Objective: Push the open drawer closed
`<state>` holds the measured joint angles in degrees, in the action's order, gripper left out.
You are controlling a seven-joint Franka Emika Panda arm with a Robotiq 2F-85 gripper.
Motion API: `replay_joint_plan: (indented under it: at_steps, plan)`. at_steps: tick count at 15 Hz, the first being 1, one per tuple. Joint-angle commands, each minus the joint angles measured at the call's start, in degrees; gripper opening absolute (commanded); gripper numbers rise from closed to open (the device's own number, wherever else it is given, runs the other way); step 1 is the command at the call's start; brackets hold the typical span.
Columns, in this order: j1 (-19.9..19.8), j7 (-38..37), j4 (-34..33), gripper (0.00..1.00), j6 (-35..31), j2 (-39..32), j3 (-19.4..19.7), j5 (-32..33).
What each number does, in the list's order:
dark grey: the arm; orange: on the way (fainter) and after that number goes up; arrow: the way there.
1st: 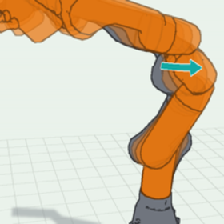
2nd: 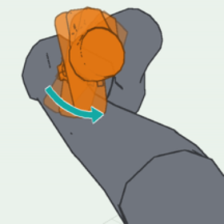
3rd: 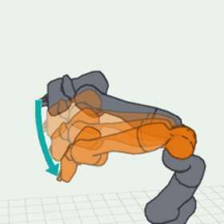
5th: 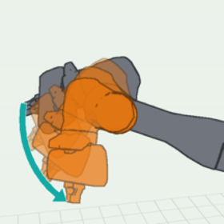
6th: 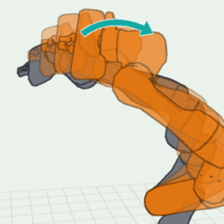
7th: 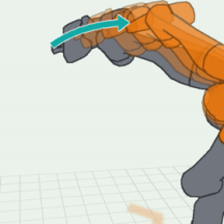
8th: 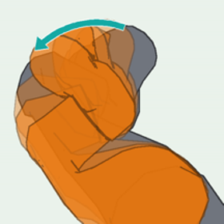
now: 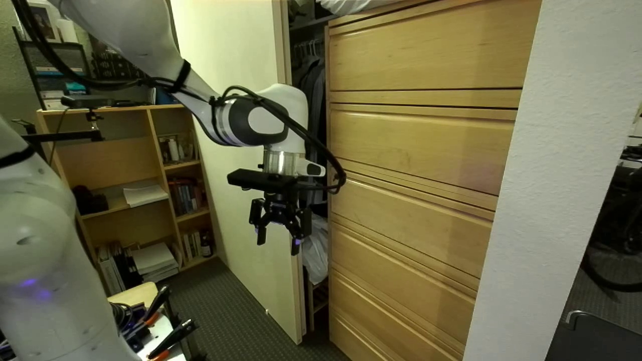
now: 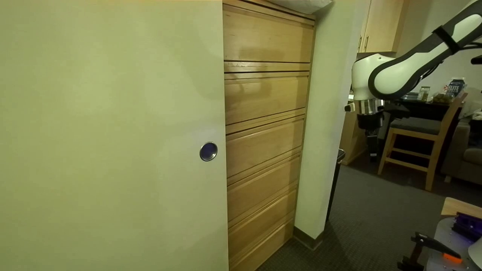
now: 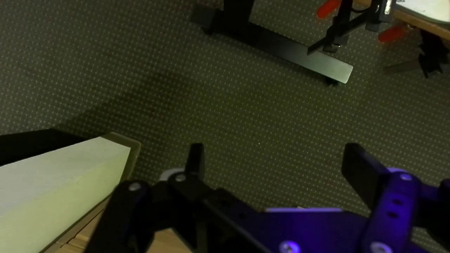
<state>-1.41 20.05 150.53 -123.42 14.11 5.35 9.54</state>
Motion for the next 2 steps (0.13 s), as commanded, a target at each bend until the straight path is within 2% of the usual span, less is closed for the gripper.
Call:
replay_joint_plan:
  at_steps: [1,2]
  plan:
    - [-0.2,0.0,-0.1,1.0,0.1,0.0,-0.2,-0.1]
    - [-0.2,0.0,-0.1,1.0,0.1,0.0,-0.2,-0.1]
